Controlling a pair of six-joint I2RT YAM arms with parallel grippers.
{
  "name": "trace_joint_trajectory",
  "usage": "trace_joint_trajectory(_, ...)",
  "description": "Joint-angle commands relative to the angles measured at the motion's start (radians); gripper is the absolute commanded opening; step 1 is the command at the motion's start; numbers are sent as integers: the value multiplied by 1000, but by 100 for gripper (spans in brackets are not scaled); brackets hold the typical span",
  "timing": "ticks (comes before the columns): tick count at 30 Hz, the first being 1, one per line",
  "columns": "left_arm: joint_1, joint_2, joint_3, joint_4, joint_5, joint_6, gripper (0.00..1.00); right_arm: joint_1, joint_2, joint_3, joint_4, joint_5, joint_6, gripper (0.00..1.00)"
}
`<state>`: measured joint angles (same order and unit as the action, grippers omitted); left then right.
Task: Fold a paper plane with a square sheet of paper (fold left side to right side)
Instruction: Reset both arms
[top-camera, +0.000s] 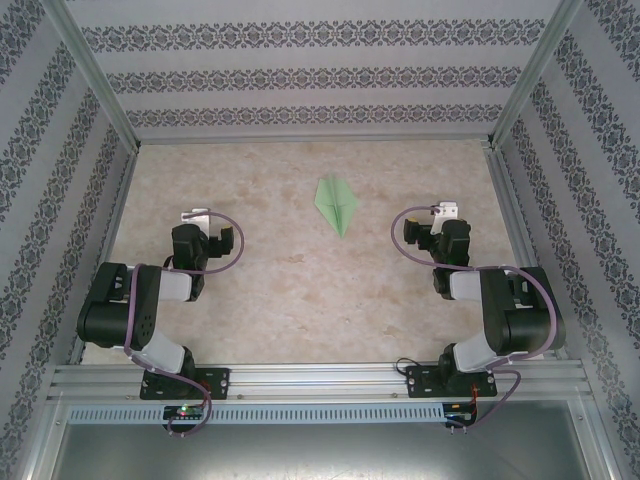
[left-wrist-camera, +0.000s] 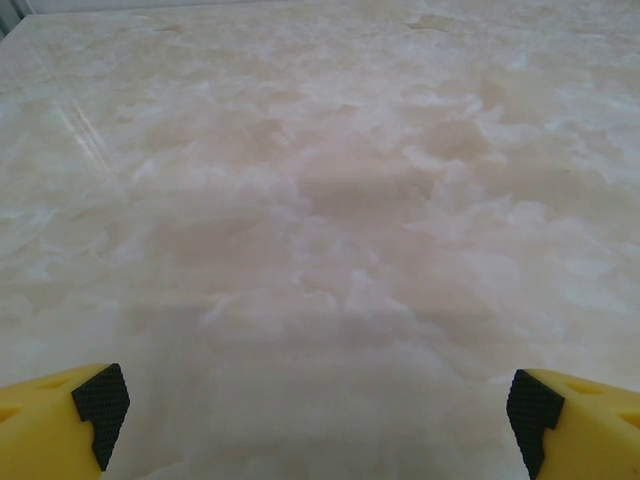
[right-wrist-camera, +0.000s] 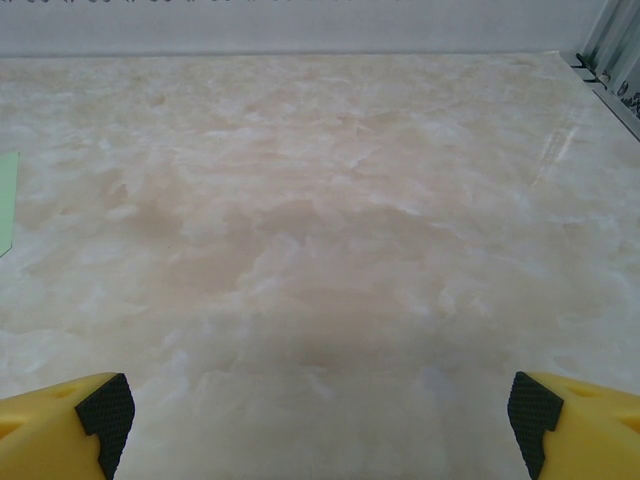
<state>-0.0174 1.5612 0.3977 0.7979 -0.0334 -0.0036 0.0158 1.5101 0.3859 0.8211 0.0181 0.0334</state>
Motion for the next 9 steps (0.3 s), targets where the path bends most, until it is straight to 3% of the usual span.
trace_joint_trajectory(1,13,-1,12,38,10,-9,100,8,-9,7,40,14,-13,98)
trace_joint_trajectory(9,13,0,12,38,10,-10,100,8,-11,6,41,14,-14,98)
